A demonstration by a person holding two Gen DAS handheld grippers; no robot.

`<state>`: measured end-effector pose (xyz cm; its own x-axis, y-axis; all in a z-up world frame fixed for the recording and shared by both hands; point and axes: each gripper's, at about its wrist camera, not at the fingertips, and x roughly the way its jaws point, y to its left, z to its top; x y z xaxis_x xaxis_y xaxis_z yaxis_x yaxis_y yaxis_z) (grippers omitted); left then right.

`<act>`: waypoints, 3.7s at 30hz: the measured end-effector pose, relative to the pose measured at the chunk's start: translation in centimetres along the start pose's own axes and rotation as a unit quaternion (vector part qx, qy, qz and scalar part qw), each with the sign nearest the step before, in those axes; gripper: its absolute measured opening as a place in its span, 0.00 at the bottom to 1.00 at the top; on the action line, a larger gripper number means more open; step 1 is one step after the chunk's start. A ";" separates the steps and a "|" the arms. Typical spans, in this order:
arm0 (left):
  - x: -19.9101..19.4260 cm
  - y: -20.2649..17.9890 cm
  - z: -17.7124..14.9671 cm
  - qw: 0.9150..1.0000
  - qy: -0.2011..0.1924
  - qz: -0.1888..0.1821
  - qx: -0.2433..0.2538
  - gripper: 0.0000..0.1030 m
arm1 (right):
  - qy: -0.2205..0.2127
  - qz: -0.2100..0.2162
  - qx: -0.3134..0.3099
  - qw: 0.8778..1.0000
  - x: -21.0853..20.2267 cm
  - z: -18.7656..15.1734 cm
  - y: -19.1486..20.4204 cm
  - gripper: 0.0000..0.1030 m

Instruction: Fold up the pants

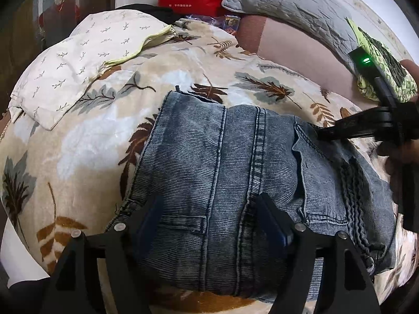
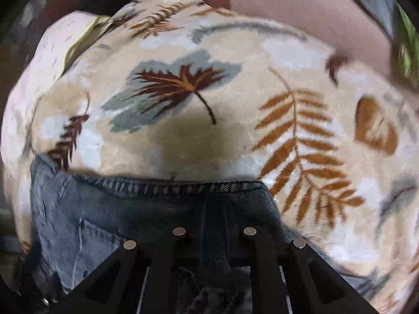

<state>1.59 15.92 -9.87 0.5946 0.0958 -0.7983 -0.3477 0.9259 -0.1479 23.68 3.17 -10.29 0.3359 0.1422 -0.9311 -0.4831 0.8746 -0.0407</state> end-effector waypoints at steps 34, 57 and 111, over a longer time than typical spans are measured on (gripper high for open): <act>-0.1 0.0 -0.1 1.000 0.003 -0.008 -0.005 0.75 | -0.021 0.035 0.015 0.999 -3.2 -0.2 -2.1 0.70; 0.0 -0.4 -0.2 1.000 -0.004 0.001 0.004 0.79 | -0.045 -0.052 0.053 0.996 0.0 -0.3 -5.5 0.10; -1.1 1.7 -3.0 0.976 0.070 -0.048 -0.199 0.81 | -0.227 0.040 0.193 0.954 -10.4 -26.4 -9.2 0.88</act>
<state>-1.82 16.31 -10.97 0.5436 -0.0616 -0.8371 -0.5660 0.7095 -0.4198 3.33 -18.60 -9.80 0.6690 0.3249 -0.6684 -0.2171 0.9456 0.2424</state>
